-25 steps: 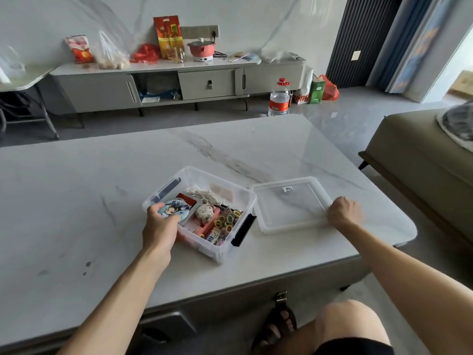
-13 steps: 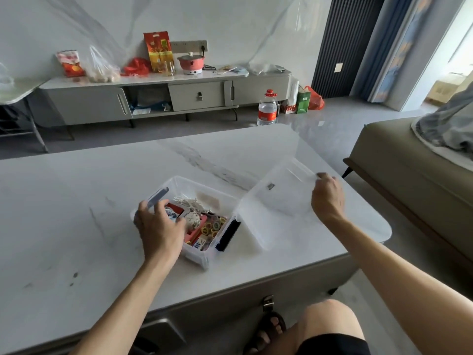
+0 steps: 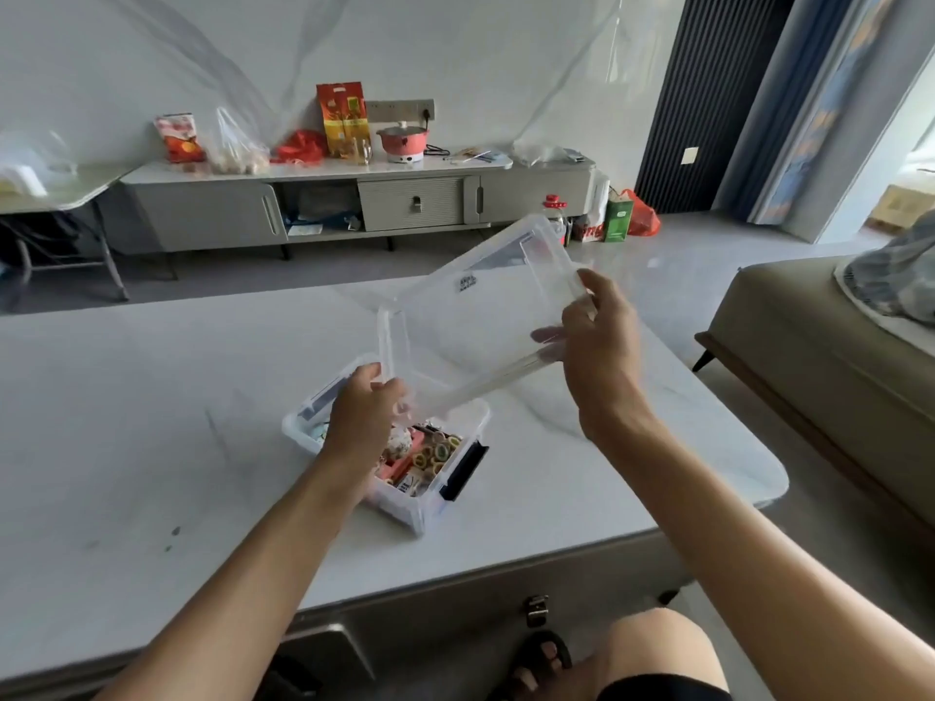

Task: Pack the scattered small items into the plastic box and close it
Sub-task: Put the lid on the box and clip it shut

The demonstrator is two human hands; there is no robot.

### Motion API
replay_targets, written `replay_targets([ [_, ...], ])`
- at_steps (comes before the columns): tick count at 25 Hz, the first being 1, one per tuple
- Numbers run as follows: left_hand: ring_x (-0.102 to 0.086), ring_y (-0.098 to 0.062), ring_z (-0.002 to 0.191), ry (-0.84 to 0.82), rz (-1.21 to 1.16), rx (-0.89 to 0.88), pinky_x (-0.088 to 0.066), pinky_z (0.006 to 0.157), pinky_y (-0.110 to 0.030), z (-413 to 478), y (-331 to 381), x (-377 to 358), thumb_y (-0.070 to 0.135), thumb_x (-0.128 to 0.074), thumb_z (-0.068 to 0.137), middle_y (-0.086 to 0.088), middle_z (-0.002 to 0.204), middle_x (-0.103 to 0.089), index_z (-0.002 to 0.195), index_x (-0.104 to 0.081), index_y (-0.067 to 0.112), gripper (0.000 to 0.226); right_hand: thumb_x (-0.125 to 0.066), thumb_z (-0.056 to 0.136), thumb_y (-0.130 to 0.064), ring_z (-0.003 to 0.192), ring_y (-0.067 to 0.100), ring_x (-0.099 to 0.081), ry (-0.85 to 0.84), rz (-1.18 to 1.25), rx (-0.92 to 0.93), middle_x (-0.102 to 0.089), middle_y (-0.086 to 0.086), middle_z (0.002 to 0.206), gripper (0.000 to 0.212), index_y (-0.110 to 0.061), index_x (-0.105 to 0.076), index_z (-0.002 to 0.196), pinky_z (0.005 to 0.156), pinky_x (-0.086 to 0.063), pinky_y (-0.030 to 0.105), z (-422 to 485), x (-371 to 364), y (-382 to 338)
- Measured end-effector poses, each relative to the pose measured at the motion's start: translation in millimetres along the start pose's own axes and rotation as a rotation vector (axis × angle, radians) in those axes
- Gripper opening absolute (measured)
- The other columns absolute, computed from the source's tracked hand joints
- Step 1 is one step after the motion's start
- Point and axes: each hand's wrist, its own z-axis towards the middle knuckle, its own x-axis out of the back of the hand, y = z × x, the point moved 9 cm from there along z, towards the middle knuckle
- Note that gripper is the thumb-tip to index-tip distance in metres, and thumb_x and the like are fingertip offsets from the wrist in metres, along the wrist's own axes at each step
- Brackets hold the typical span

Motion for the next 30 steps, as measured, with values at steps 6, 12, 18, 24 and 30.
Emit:
replay_targets([
  [6,-0.061,-0.037,0.078,0.21,0.563,-0.134,-0.042,0.063,-0.037,66,-4,98,0.015,-0.049,0.094,-0.019,0.076,-0.067,0.077,-0.064,0.001,0.026,-0.057,0.089,-0.023,0.051,0.019,-0.061,-0.34,-0.217,-0.33,-0.066,0.005,0.06,0.019,-0.007,-0.065,0.083,0.047,-0.044,0.029,-40,-62,94],
  [12,-0.057,-0.035,0.092,0.143,0.92,-0.129,-0.042,0.073,-0.034,107,-34,83,0.022,-0.04,0.099,-0.018,0.102,-0.066,0.086,-0.057,0.008,0.025,-0.045,0.085,-0.042,0.048,0.029,-0.044,-0.18,-0.826,-0.211,-0.048,0.008,0.051,0.049,-0.009,-0.042,0.05,0.047,-0.034,0.029,-55,-84,135],
  [18,-0.059,-0.041,0.095,0.218,0.978,-0.174,-0.043,0.074,-0.036,106,-39,81,0.014,-0.036,0.095,-0.021,0.103,-0.065,0.099,-0.059,0.006,0.024,-0.039,0.085,-0.033,0.044,0.025,-0.047,-0.143,-0.561,-0.191,-0.056,0.005,0.037,0.046,-0.008,-0.037,0.047,0.045,-0.038,0.031,-57,-97,147],
  [24,-0.057,-0.041,0.088,0.224,0.996,-0.177,-0.038,0.066,-0.033,78,-53,96,0.016,-0.045,0.094,-0.017,0.083,-0.064,0.081,-0.062,0.001,0.026,-0.054,0.087,-0.032,0.047,0.021,-0.048,-0.158,-0.513,-0.261,-0.048,0.007,0.054,0.04,-0.011,-0.042,0.055,0.038,-0.035,0.024,-4,-99,163],
  [30,-0.04,-0.034,0.06,0.229,0.913,-0.135,-0.032,0.057,-0.032,63,-54,96,0.009,-0.048,0.087,-0.009,0.051,-0.04,0.058,-0.047,0.001,0.03,-0.052,0.085,-0.034,0.074,0.029,-0.052,-0.158,-0.543,-0.244,-0.056,0.004,0.066,0.029,-0.008,-0.055,0.073,0.059,-0.039,0.032,4,-98,169],
])
